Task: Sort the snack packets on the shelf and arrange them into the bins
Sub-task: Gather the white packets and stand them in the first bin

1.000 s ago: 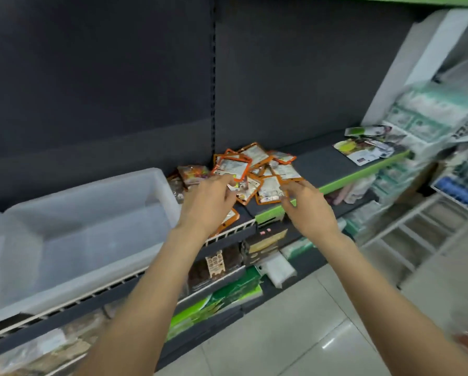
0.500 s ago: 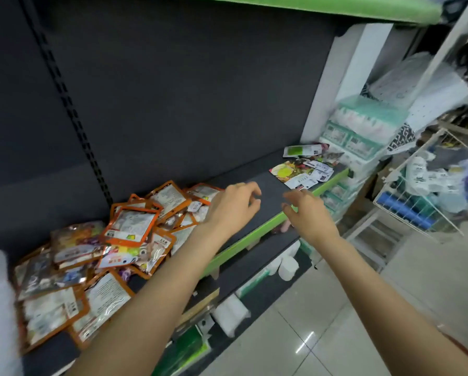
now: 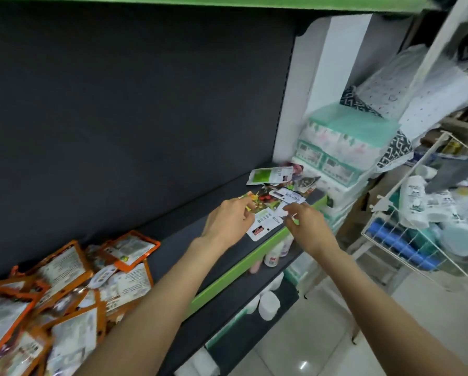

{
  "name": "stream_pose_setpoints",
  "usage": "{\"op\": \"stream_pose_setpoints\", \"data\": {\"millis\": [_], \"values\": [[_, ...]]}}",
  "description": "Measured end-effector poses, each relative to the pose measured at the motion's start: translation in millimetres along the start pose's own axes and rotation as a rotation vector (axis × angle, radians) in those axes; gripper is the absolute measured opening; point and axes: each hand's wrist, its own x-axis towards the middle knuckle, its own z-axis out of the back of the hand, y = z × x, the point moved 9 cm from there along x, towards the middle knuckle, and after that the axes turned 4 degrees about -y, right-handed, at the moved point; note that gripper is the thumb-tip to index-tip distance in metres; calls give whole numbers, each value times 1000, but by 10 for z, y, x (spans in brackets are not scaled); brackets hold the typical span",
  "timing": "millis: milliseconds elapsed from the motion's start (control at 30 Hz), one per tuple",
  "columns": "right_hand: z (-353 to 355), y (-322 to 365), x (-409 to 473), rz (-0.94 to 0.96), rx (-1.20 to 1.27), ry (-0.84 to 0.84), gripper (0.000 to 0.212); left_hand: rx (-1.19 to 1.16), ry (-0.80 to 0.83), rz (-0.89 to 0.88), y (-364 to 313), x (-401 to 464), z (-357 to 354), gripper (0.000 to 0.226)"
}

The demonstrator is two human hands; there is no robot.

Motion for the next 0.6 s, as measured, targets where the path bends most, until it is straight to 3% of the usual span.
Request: {"op": "stream_pose_setpoints", "data": {"millis": [333, 600], "values": [[118, -1366, 1346, 31, 41, 68, 31, 42, 27, 167, -309, 1235, -977, 22], [-130, -1915, 2227, 63, 18, 157, 54, 21, -9, 227, -146, 2181, -1598, 28]]}}
